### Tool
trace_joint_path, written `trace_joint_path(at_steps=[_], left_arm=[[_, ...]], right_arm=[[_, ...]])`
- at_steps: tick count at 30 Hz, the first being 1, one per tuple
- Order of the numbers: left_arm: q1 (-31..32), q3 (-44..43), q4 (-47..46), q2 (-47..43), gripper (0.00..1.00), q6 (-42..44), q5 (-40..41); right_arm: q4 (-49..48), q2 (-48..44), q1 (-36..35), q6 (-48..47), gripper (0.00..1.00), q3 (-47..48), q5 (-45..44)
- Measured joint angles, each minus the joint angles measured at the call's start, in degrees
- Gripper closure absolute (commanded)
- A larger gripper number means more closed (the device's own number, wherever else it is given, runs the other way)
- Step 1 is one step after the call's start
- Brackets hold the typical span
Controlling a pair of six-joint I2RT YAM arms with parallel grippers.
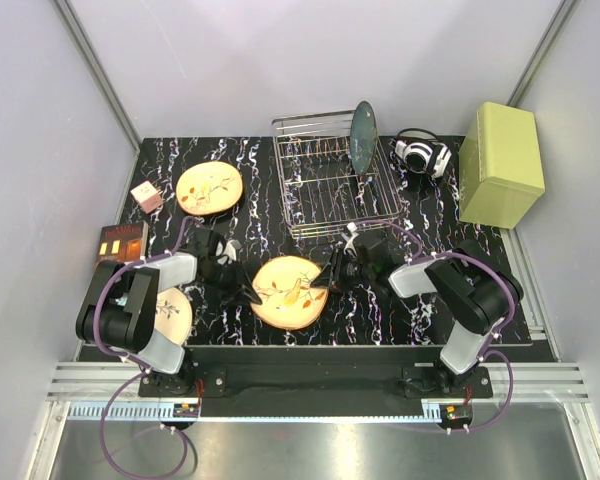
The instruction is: Load the plates into the dish rack
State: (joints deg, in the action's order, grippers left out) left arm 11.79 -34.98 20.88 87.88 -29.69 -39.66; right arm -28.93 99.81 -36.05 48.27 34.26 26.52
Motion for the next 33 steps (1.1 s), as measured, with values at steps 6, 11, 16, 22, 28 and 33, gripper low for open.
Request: trace_joint_path(at_steps=[6,11,16,22,28,33], left_arm=[[1.1,0.4,0.6,-0.1,0.77,-0.6,-0.4],[3.5,0.4,5.2,-1.5,0.52,0.6,-0.2],[5.0,2.2,9.9,-9.1,0.48,3.1,4.7],[1.1,3.1,9.5,-13.5,0.46,6.5,8.8],[-1.3,1.7,6.9,-15.1,0.45,9.1,9.0],[-1.5,-0.3,5.4,-15.8,0.45,9.7,7.9]], right_arm=[[-0.9,0.0,-0.8,-3.3,1.00,0.2,-2.1],[2.4,-0.2,-2.3,-8.6,1.00,2.6,-3.3],[12.8,-1.8,-5.1,-14.7,1.00,7.3,-0.1],[20.2,-2.0,-6.1,-19.2,1.00,11.1,5.9],[25.7,-3.3,-6.0,-21.2,1.00,11.1,11.7],[28.5,-6.0,-4.5,-21.7,1.00,11.5,13.4]])
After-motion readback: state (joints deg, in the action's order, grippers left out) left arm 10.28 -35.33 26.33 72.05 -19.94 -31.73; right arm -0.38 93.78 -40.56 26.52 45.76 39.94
